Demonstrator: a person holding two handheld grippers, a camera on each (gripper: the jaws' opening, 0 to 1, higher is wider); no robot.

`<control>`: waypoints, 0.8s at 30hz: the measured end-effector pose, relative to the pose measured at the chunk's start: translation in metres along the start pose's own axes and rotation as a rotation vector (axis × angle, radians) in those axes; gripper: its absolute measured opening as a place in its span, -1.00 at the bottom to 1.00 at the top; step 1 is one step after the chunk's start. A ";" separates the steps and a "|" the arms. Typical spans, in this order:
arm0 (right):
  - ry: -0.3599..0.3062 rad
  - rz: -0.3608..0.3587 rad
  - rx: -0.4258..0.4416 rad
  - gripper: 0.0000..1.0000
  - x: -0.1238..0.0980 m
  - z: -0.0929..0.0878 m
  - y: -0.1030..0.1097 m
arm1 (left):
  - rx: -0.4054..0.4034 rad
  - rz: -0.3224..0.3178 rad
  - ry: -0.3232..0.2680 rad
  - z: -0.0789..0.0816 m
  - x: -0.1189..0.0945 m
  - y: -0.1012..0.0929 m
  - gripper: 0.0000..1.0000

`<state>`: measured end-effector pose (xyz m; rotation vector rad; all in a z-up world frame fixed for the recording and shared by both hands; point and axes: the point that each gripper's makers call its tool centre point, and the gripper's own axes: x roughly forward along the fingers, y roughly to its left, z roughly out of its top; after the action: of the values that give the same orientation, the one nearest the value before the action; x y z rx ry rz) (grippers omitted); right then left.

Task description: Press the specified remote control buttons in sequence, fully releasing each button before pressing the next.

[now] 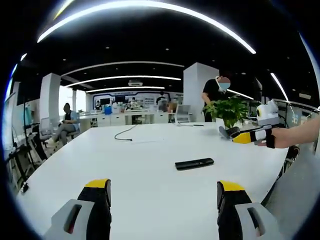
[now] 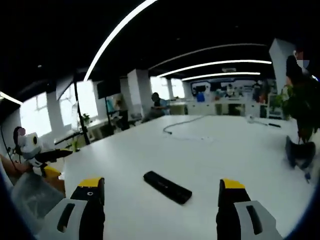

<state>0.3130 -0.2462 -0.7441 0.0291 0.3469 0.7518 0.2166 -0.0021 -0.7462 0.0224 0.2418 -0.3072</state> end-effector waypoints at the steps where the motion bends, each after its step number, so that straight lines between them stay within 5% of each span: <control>1: 0.001 -0.004 0.002 0.87 -0.003 -0.001 0.000 | 0.001 0.000 -0.002 0.000 0.000 0.000 0.81; 6: -0.007 -0.054 0.008 0.88 -0.032 -0.001 0.007 | 0.003 -0.003 -0.010 0.002 0.000 -0.001 0.81; 11: 0.038 -0.094 -0.073 0.88 -0.054 -0.009 0.012 | 0.009 -0.011 -0.013 0.003 0.000 -0.003 0.81; 15: 0.056 -0.121 -0.124 0.89 -0.063 -0.012 0.017 | 0.010 -0.011 -0.018 0.004 -0.001 -0.003 0.81; 24: 0.066 -0.129 -0.098 0.89 -0.069 -0.019 0.023 | 0.013 -0.009 -0.020 0.004 -0.001 -0.003 0.81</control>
<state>0.2450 -0.2781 -0.7381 -0.1101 0.3705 0.6424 0.2155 -0.0045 -0.7418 0.0306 0.2200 -0.3174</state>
